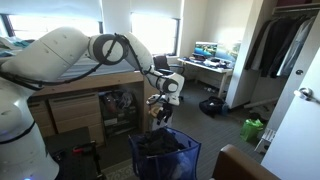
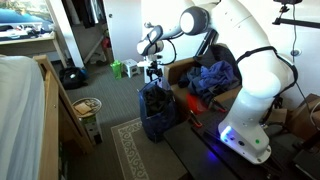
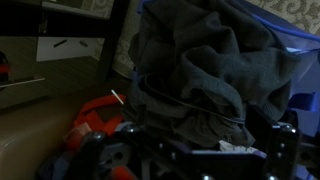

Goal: Put the brown clothing on the bed in the laundry hamper

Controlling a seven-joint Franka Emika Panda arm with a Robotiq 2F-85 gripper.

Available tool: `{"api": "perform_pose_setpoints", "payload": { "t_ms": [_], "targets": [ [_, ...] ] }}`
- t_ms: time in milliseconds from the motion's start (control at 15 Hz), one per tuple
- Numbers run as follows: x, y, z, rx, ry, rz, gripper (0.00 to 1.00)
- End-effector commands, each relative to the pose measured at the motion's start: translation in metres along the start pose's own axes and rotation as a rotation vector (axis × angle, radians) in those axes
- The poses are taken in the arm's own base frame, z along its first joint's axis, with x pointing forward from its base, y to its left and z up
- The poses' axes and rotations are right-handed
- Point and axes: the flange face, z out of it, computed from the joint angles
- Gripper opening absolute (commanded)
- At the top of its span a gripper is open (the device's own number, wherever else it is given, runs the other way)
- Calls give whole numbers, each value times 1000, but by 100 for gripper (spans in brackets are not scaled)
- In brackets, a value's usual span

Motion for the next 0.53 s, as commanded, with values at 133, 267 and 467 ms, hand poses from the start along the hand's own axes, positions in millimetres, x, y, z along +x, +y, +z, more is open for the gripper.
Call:
{"api": "perform_pose_setpoints", "payload": {
  "t_ms": [133,267,467],
  "targets": [
    [-27,37,-14,-7,32,-2,100],
    [-34,44,-15,-5,41,-13,100],
    [-32,32,-8,-17,28,-30,100]
  ]
}}
